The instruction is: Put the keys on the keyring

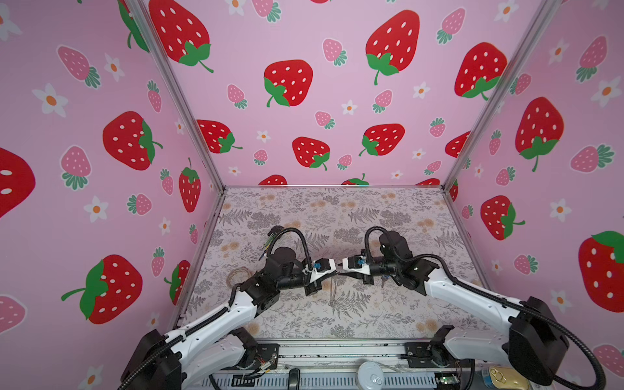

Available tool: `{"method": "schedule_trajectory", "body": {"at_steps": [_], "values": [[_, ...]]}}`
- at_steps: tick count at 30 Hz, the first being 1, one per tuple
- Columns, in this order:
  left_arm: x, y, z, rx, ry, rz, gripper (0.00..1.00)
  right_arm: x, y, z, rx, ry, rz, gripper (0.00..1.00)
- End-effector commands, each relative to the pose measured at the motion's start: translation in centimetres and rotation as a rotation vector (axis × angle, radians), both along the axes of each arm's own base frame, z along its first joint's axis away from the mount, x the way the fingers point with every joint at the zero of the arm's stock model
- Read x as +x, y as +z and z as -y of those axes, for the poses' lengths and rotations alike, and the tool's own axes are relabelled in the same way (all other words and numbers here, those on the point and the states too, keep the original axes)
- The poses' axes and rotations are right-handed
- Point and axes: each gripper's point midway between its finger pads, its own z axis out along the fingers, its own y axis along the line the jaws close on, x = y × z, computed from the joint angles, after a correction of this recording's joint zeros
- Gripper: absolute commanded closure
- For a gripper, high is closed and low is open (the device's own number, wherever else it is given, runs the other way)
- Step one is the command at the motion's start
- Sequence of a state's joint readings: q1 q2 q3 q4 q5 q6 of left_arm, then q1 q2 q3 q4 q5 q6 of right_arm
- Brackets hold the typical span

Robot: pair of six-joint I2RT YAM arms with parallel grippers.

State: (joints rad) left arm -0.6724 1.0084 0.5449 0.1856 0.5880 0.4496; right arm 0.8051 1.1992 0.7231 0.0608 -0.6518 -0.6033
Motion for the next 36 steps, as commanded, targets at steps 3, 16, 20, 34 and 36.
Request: {"method": "schedule_trajectory", "body": {"at_steps": [3,16,20,34,36], "values": [[-0.3,3.2,0.9,-0.120,-0.079,0.049,1.00,-0.4,0.4,1.7,0.016,-0.063,0.057,0.67],[0.0,5.5,1.0,-0.221,-0.087,0.086,1.00,-2.0,2.0,1.6,0.159,-0.037,-0.017,0.76],[-0.1,5.6,1.1,-0.224,-0.095,0.079,1.00,-2.1,2.9,1.3,0.201,-0.020,-0.026,0.77],[-0.3,5.9,1.2,-0.225,-0.107,0.079,1.00,-2.4,4.8,0.8,0.267,0.013,-0.038,0.80],[-0.3,5.9,1.2,-0.226,-0.108,0.079,1.00,-2.4,5.1,0.7,0.272,0.017,-0.043,0.81]]}}
